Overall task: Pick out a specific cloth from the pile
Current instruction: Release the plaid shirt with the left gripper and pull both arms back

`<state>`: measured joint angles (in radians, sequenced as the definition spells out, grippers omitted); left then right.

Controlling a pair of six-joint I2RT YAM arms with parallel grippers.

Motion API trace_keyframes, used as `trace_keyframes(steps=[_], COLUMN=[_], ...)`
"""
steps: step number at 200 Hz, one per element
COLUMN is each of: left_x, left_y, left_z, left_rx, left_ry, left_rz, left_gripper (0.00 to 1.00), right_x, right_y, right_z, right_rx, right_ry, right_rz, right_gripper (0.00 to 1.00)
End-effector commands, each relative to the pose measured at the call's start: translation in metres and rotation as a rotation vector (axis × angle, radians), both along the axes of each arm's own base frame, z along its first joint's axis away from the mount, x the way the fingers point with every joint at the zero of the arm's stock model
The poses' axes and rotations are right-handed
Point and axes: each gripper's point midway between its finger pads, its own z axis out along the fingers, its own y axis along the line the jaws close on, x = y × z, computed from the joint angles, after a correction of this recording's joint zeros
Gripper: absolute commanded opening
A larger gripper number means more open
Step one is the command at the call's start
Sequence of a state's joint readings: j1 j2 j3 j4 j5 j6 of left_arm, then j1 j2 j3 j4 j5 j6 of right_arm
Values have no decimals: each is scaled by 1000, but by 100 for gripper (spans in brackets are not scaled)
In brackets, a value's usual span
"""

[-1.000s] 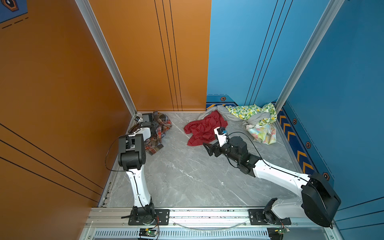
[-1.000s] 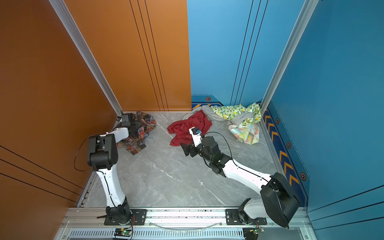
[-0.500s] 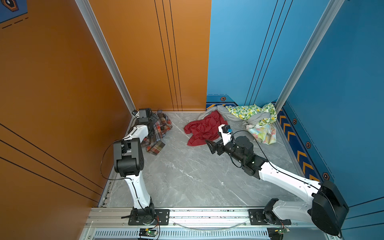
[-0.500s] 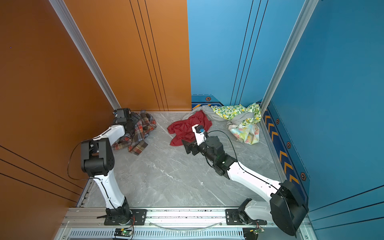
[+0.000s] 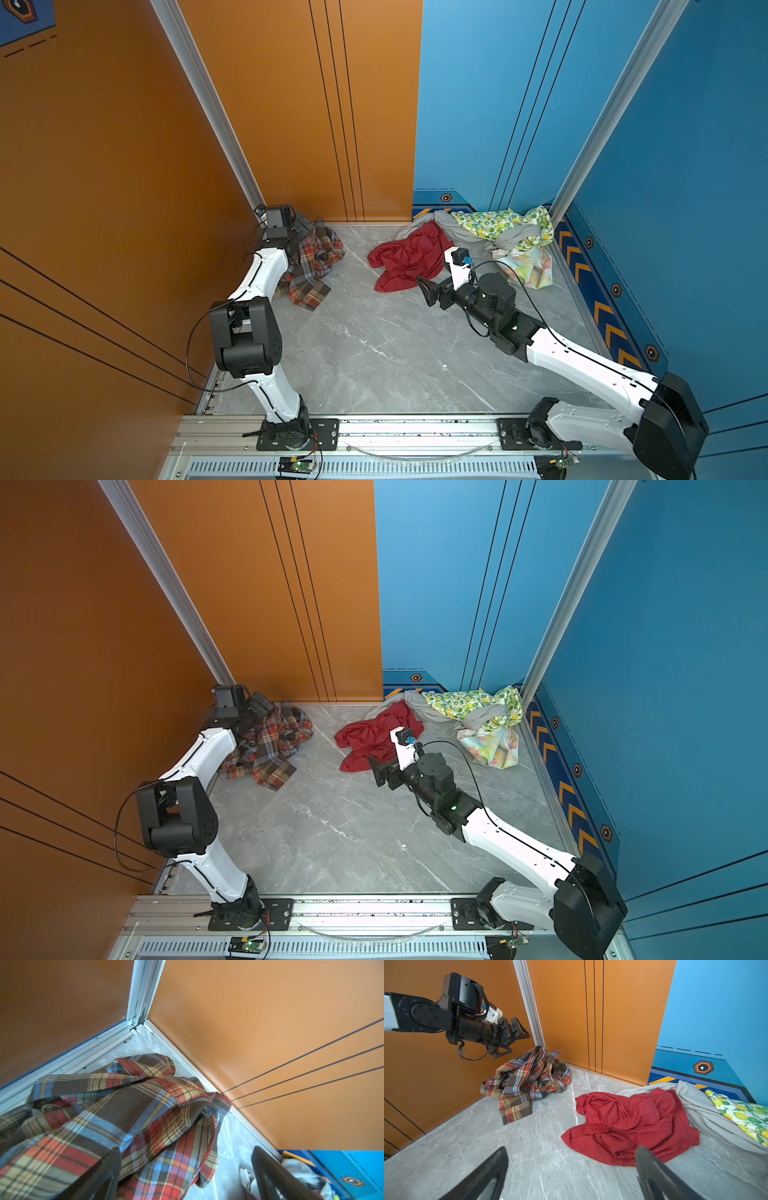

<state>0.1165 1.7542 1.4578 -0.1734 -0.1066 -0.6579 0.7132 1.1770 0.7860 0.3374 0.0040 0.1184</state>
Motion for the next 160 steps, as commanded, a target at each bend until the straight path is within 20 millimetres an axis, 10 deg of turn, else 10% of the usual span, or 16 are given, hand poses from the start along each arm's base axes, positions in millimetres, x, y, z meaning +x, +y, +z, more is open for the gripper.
trace_keyframes(steps=[1,114,160], left_x=[-21,-117,-140], left_y=[-2,-41,-53], left_z=[25,99,61], left_rx=[110,409,411], left_ry=[13,-185,-241], left_rz=[-50,-245,-299], left_gripper=[98,98,98], right_x=[6,10,4], right_y=[-21,-127,-172], right_z=[12,33,23], right_rx=[-26,-100,-123], right_ry=[-30,-94,-121], right_rz=[-72,-381,-513], right_gripper=[98,100,100])
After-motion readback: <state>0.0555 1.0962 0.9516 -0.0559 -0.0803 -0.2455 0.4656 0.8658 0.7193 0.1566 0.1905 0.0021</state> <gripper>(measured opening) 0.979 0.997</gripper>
